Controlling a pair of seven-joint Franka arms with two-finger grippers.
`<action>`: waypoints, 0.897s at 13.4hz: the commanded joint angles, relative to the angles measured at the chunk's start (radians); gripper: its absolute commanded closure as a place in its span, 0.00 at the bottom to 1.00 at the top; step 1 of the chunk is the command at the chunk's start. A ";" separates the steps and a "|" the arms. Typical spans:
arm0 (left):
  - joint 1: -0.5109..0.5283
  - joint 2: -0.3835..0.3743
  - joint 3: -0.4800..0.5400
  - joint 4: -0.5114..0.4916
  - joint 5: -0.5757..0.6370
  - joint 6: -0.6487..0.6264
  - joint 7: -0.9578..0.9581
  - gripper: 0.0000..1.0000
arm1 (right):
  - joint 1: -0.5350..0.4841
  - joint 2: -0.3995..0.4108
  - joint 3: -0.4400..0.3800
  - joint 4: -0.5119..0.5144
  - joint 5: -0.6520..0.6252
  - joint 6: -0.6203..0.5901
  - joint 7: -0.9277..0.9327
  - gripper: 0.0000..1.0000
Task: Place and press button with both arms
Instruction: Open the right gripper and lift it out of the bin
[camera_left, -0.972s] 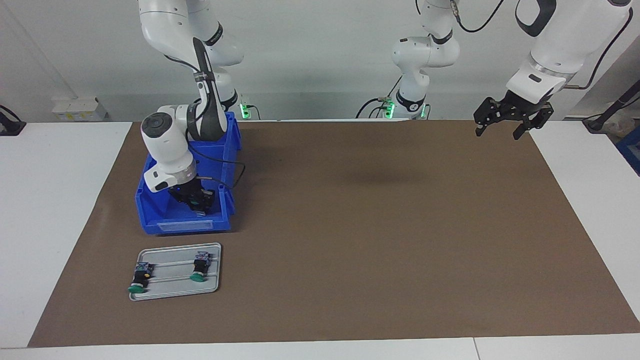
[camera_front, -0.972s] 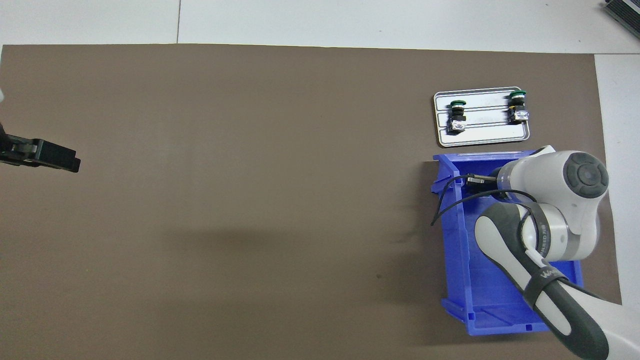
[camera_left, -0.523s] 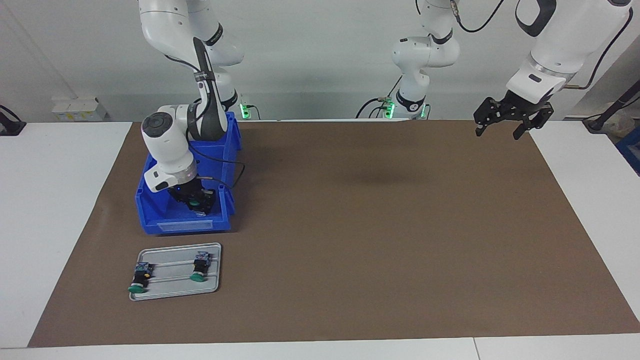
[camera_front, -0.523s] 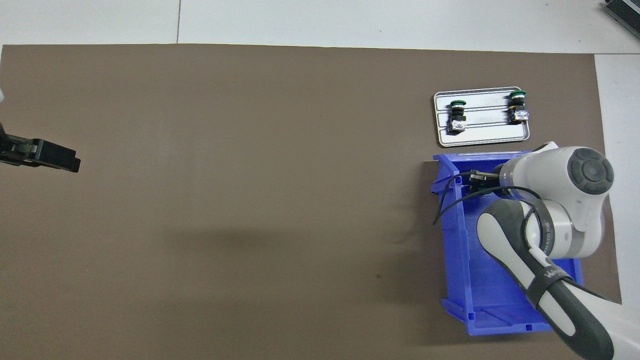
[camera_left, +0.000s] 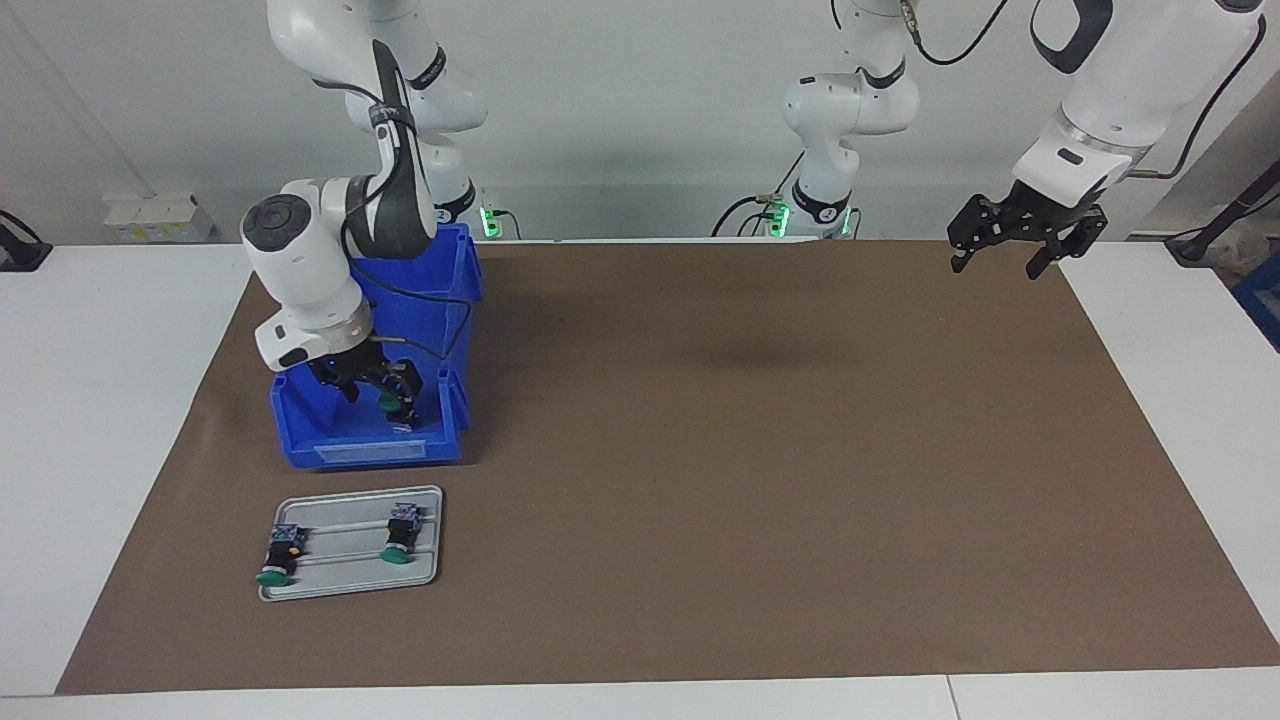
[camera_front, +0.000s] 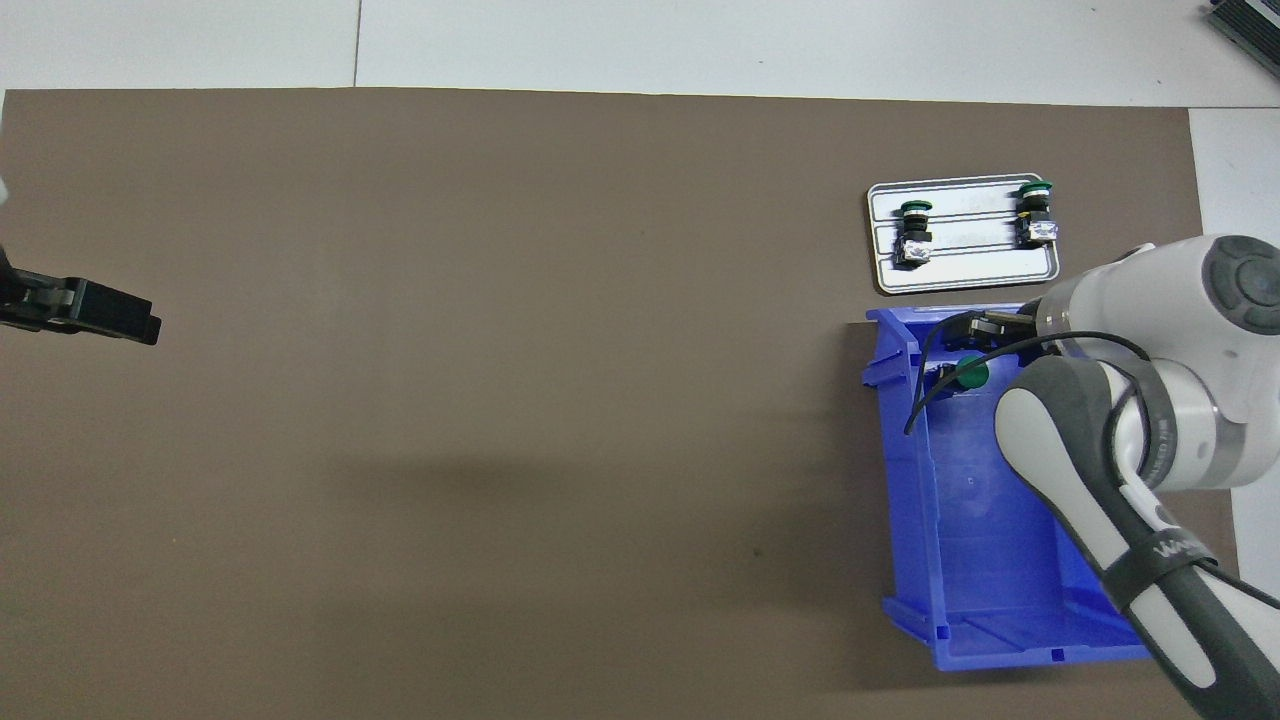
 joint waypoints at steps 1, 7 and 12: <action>0.015 -0.026 -0.009 -0.028 -0.002 -0.004 -0.008 0.00 | -0.024 -0.010 0.004 0.123 -0.011 -0.158 -0.032 0.10; 0.015 -0.026 -0.011 -0.028 -0.002 -0.004 -0.008 0.00 | -0.042 -0.001 0.004 0.398 -0.011 -0.459 -0.074 0.08; 0.015 -0.026 -0.011 -0.028 -0.002 -0.004 -0.008 0.00 | -0.085 0.025 0.004 0.498 0.003 -0.516 -0.158 0.07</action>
